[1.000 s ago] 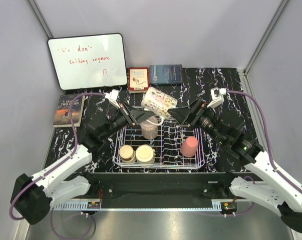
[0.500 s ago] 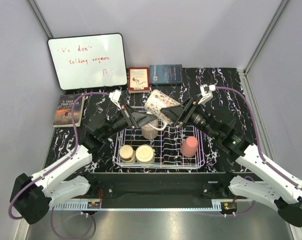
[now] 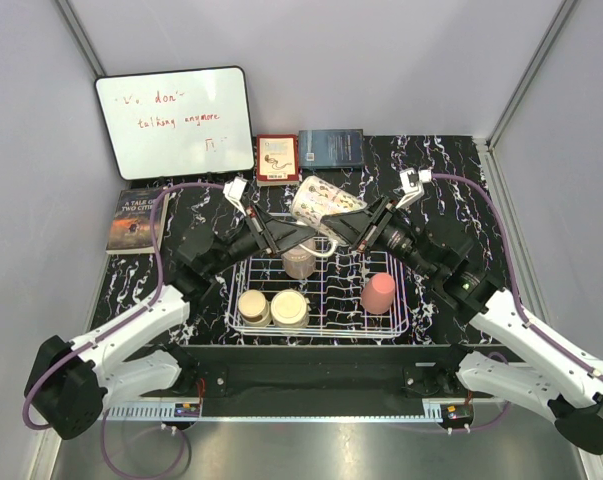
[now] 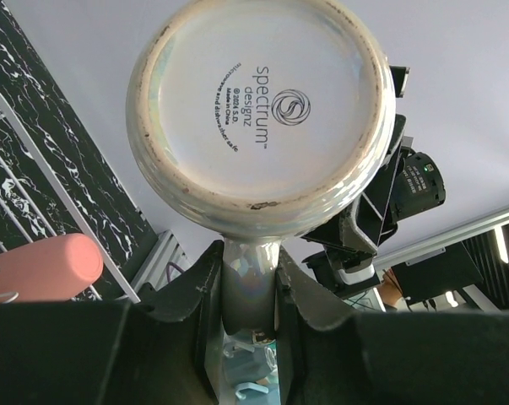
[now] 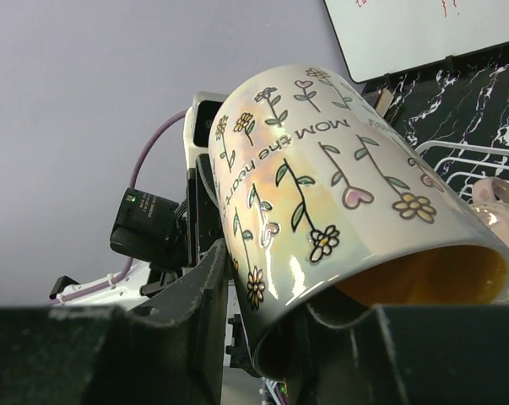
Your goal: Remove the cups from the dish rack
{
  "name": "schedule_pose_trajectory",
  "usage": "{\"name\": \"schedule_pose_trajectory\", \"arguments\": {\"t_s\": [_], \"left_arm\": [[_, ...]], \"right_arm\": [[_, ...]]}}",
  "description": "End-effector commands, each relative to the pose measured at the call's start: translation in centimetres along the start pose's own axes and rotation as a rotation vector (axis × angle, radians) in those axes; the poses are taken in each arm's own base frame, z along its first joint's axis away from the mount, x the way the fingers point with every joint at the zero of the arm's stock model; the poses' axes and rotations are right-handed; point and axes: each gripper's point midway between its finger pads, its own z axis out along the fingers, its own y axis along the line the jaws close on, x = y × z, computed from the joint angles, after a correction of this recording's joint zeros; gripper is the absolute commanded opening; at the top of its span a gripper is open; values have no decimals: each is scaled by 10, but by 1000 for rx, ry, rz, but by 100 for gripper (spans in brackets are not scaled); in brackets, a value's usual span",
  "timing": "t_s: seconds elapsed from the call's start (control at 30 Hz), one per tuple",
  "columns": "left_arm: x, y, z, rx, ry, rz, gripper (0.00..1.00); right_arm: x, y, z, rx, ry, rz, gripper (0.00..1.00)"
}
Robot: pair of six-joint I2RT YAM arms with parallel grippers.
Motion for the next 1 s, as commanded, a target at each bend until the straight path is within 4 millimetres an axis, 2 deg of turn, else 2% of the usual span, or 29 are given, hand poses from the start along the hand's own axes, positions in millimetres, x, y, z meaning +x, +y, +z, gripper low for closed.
{"name": "schedule_pose_trajectory", "arguments": {"t_s": [0.0,0.03,0.1,0.17,0.23,0.37,0.5,0.67,0.7,0.73,0.83,0.97], "left_arm": [[0,-63,-3,231,18,132,0],[1,-61,-3,223,23,128,0],[2,-59,-3,213,26,130,0],[2,-49,-2,159,32,122,0],[4,-37,-1,96,47,135,11],[0,-32,2,51,48,171,39],[-1,-18,5,6,45,161,50],[-1,-2,6,-28,41,130,53],[-1,1,7,-35,44,124,56],[0,4,8,-48,49,119,69],[-3,15,7,-95,42,110,83],[-20,31,-1,-190,-6,132,88]], "right_arm": [[-12,2,4,-3,-60,-43,15],[-12,1,5,0,-57,-43,0],[-9,4,7,-16,-39,-50,0],[-6,7,9,-30,-18,-59,0],[-5,10,8,-32,3,-80,0],[-13,6,2,26,-11,-121,0],[-20,2,-4,74,-20,-167,0],[-22,3,-8,82,-21,-176,0],[-23,2,-9,91,-26,-176,0],[-24,3,-11,92,-27,-176,0],[-35,0,-18,140,-63,-200,0],[-53,-6,-32,235,-104,-265,0]]}}
